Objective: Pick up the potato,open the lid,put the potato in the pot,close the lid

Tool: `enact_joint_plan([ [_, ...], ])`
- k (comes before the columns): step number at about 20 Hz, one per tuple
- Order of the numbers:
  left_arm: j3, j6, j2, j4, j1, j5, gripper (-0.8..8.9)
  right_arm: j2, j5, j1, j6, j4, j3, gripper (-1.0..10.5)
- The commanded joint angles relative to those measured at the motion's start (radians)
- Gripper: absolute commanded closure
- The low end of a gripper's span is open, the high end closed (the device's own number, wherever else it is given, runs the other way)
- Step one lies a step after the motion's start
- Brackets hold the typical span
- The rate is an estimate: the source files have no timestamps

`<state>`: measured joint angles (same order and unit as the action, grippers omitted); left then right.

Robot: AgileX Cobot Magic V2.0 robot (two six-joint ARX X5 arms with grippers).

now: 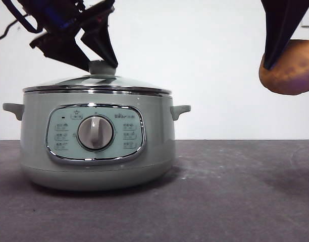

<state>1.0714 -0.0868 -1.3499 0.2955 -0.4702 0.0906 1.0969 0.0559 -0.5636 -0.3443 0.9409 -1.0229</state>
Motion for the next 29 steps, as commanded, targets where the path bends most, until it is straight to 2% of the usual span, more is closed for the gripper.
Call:
enact_joint_plan([
  [1, 0.034, 0.021, 0.077, -0.024, -0.002, -0.013, 8.26, 0.0, 0.002, -0.002, -0.006, -0.029, -0.003, 9.5],
  [5, 0.101, 0.061, 0.196, 0.071, -0.002, -0.018, 8.26, 0.0, -0.004, -0.002, -0.005, -0.089, -0.003, 9.5],
  [7, 0.137, 0.075, 0.27, 0.154, -0.002, -0.052, 8.26, 0.0, -0.006, -0.002, 0.004, -0.142, -0.003, 9.5],
  [13, 0.162, 0.092, 0.523, 0.325, -0.002, -0.122, 8.26, 0.031, -0.197, -0.006, 0.024, -0.365, -0.01, 9.5],
  [15, 0.162, 0.091, 0.599, 0.381, -0.002, -0.154, 8.26, 0.073, -0.214, -0.025, 0.025, -0.397, -0.041, 9.6],
  [21, 0.162, 0.079, 0.787, 0.512, -0.002, -0.171, 8.26, 0.318, -0.214, -0.117, 0.097, -0.381, -0.272, 9.6],
  [29, 0.162, 0.068, 0.823, 0.523, -0.002, -0.175, 8.26, 0.73, -0.206, -0.17, 0.236, -0.277, -0.674, 9.6],
])
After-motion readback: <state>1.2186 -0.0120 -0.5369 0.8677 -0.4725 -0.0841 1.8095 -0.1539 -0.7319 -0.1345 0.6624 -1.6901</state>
